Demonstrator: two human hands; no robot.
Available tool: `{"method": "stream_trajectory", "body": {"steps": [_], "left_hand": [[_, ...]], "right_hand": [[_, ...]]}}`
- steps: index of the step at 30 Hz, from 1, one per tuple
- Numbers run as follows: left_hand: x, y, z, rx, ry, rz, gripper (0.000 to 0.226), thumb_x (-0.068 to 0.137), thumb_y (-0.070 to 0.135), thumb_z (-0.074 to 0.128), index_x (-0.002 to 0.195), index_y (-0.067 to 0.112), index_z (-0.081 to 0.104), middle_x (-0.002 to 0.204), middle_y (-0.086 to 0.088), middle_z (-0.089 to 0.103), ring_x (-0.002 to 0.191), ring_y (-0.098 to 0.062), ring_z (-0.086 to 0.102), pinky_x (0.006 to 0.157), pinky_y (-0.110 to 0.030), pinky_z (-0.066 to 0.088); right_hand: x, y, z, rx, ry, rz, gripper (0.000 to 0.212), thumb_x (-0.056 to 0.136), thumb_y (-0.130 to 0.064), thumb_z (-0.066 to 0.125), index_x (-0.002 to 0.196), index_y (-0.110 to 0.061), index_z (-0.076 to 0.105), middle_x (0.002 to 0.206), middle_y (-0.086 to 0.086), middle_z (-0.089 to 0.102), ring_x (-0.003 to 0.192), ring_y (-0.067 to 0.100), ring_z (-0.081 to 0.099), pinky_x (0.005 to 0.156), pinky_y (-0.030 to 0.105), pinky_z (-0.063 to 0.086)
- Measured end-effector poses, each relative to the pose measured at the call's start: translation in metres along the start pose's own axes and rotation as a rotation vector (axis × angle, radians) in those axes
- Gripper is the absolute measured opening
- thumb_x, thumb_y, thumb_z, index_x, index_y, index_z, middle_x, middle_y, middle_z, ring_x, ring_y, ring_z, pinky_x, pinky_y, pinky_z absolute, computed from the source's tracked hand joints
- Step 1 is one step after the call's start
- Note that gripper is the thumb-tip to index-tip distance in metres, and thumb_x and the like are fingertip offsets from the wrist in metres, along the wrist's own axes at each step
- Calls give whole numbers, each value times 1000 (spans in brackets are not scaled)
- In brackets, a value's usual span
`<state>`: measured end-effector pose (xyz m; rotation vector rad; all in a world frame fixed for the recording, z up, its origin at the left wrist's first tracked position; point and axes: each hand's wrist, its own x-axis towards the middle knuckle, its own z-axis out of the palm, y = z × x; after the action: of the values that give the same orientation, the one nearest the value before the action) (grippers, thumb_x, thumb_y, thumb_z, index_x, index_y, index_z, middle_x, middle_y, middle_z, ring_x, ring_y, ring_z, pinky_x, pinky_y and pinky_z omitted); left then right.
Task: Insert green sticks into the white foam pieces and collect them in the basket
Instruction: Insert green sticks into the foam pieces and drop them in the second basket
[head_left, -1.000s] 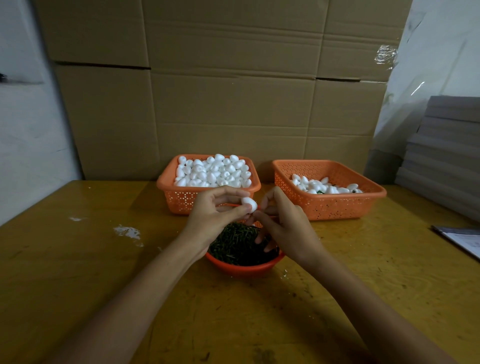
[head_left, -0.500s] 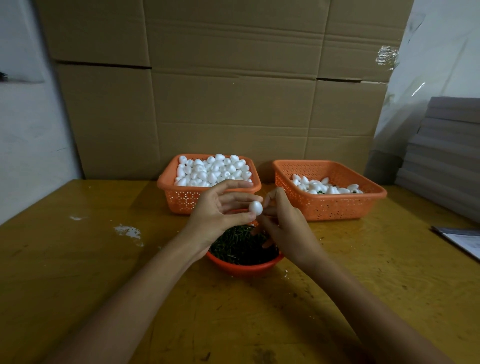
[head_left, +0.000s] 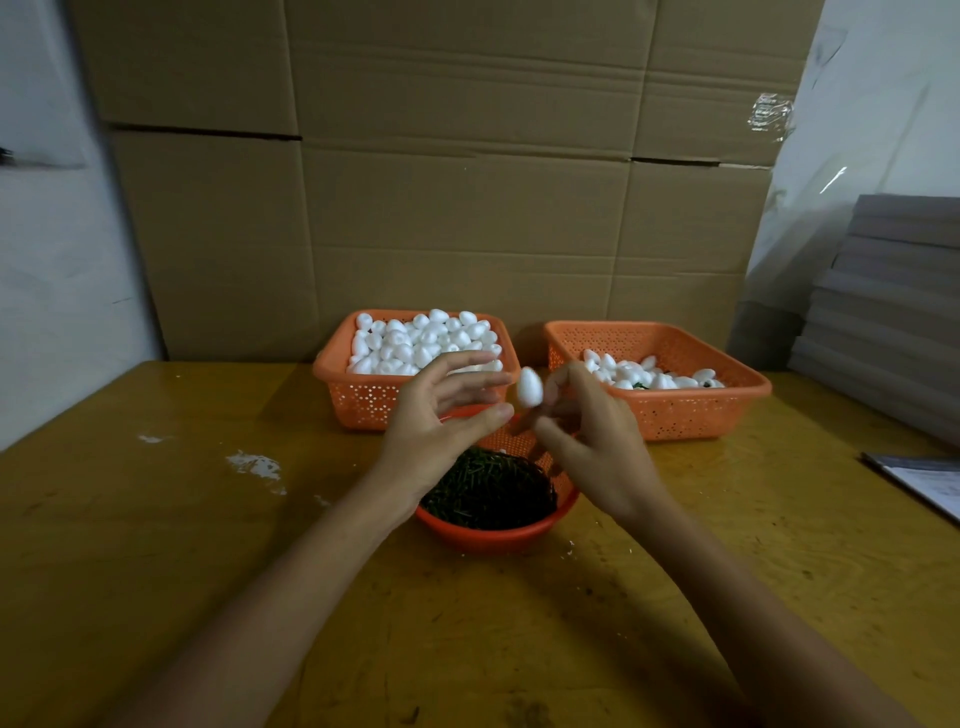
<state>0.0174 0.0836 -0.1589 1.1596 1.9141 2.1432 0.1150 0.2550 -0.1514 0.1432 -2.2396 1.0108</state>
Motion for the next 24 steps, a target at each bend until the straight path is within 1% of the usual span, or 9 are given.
{"method": "stream_trajectory", "body": {"steps": [4,6,8,11,13,16,18,20,24], "left_hand": [[-1,-1,5,121,3,14,31,93,11,77,122,20,68,111,1,77,108,-13,71,97,-52,59],[-2,-1,7,169,-16,22,25,95,10,75,117,21,68,107,1,76,106,-13,71,91,-47,61],[-2,-1,7,179,-27,26,23,96,9,73,115,21,69,106,1,76,105,-13,71,85,-41,62],[-2,-1,7,193,-29,20,21,97,10,72,114,21,69,105,1,76,106,-13,70,88,-46,62],[-3,0,7,192,-28,16,19,98,10,71,113,21,69,105,1,76,106,-13,70,90,-51,61],[-4,1,7,191,-31,18,18,98,9,71,113,20,69,104,-1,76,105,-14,71,90,-54,60],[-4,1,8,199,-43,26,18,98,7,70,112,18,69,103,-4,76,103,-16,71,89,-54,60],[-4,0,8,215,-57,29,16,98,7,70,111,17,69,103,-7,75,102,-16,71,89,-53,60],[-3,-4,7,261,-81,26,13,98,11,71,106,22,71,102,-4,75,102,-15,71,92,-53,59]], "right_hand": [[9,6,-34,-30,436,-5,12,96,-27,57,103,-27,47,98,-6,76,82,11,76,61,50,63],[15,15,-59,-70,684,-32,13,98,-30,55,108,-30,48,99,-9,74,81,9,75,64,45,64],[20,28,-81,-145,912,-37,17,100,-29,57,114,-20,52,99,-17,72,80,3,74,66,39,64],[28,50,-99,-315,1110,19,25,100,-27,56,116,-8,56,101,-18,72,75,-10,64,67,21,54],[31,70,-103,-491,987,114,25,102,-27,55,119,-9,57,105,3,75,79,1,62,67,25,47],[31,102,-101,-808,460,330,23,108,-25,50,118,-10,64,108,20,72,94,35,65,74,43,54],[28,109,-99,-883,262,431,34,110,-30,42,116,-9,68,115,24,69,113,45,58,86,51,53],[25,108,-97,-860,230,455,40,111,-34,37,112,-8,67,120,26,66,122,47,53,94,53,49],[26,90,-82,-844,246,355,34,110,-28,42,108,-4,65,119,28,63,116,45,54,96,50,45]]}}
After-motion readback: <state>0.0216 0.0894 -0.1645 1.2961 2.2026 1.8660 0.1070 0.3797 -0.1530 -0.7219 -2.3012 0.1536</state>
